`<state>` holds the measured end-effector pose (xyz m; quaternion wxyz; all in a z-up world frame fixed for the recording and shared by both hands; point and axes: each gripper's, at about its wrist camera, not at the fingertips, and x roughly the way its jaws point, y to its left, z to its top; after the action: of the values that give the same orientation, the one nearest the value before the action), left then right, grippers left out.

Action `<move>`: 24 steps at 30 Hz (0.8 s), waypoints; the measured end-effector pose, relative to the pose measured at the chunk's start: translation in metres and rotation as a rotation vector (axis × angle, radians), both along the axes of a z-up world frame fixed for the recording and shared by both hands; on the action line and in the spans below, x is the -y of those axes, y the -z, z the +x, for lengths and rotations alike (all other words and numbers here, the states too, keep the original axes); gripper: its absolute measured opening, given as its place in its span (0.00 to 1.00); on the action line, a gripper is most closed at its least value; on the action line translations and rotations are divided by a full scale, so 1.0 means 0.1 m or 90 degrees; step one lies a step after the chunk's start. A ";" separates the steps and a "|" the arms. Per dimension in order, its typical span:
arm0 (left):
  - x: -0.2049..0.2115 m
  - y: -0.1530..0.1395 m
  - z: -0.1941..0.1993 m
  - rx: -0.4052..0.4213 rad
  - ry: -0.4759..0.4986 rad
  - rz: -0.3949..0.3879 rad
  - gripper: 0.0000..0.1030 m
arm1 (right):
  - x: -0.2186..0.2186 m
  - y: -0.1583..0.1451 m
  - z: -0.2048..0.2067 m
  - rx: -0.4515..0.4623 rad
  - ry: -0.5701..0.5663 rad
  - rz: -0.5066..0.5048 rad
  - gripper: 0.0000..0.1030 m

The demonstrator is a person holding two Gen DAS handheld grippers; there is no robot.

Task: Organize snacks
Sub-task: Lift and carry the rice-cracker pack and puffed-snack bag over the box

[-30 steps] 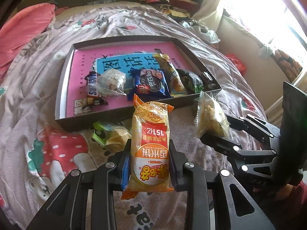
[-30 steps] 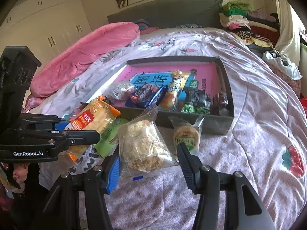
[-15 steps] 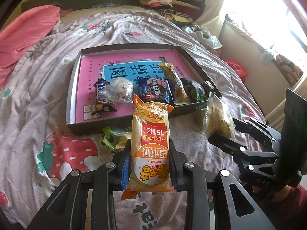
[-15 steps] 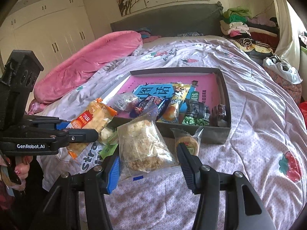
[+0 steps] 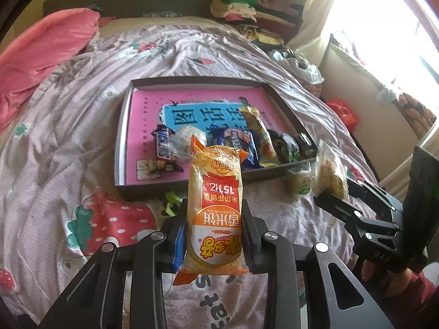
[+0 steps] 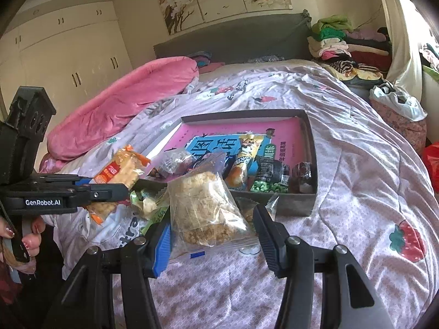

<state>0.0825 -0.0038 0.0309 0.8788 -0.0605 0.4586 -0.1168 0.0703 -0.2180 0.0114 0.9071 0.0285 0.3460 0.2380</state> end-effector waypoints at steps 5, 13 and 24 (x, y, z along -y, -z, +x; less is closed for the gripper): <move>-0.04 -0.06 0.03 0.013 -0.015 -0.011 0.33 | 0.05 -0.04 0.00 0.013 0.016 0.007 0.54; -0.03 -0.12 0.10 0.028 -0.023 -0.019 0.33 | 0.14 -0.11 -0.01 0.036 0.047 0.019 0.54; 0.05 -0.11 0.21 0.032 -0.026 -0.020 0.33 | 0.31 -0.20 0.02 0.062 0.092 0.034 0.54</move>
<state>0.1035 -0.0085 0.0419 0.8911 -0.0806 0.4335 -0.1076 0.0728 -0.2485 0.0311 0.9366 0.0661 0.2920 0.1820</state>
